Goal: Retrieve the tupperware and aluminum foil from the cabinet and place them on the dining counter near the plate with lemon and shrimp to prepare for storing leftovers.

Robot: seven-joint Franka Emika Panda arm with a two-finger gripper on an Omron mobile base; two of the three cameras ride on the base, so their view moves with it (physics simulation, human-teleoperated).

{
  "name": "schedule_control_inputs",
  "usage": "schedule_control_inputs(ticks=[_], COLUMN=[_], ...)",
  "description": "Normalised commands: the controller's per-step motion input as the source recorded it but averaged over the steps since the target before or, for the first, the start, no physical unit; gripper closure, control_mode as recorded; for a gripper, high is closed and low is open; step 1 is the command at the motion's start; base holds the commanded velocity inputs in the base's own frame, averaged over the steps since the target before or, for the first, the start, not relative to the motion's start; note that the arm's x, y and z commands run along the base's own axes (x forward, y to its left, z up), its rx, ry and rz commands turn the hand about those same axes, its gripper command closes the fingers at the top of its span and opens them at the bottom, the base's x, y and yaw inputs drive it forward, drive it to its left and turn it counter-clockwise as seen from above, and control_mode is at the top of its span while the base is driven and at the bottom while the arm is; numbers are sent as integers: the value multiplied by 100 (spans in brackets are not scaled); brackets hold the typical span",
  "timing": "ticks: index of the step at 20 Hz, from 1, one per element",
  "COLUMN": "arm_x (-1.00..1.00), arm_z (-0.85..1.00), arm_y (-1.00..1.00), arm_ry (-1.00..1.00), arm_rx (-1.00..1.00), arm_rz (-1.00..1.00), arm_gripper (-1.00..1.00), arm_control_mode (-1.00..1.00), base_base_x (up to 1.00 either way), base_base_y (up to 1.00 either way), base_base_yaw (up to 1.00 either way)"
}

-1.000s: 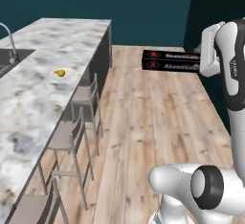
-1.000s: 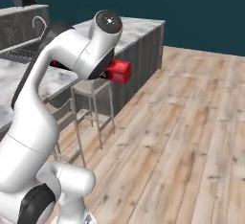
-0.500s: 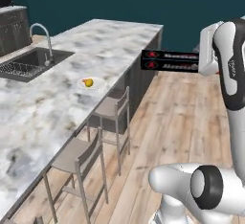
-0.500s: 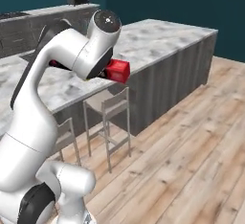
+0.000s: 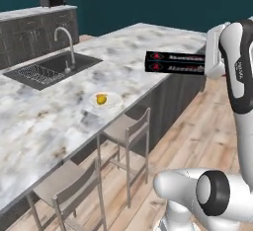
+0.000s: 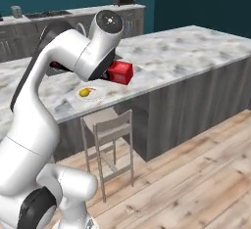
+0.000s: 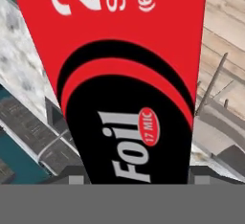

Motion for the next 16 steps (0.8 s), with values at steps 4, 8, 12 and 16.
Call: schedule_control_inputs(ticks=[4, 8, 12, 16], arm_x=[0, 0, 0, 0], arm_z=[0, 0, 0, 0], arm_y=[0, 0, 0, 0], arm_ry=[0, 0, 0, 0], arm_rx=[0, 0, 0, 0], arm_rz=[0, 0, 0, 0], arm_gripper=[100, 100, 100, 100], arm_control_mode=[100, 100, 100, 100], base_base_x=[74, 73, 72, 60], base_base_y=[-69, -50, -28, -29], base_base_yaw=[44, 45, 48, 47])
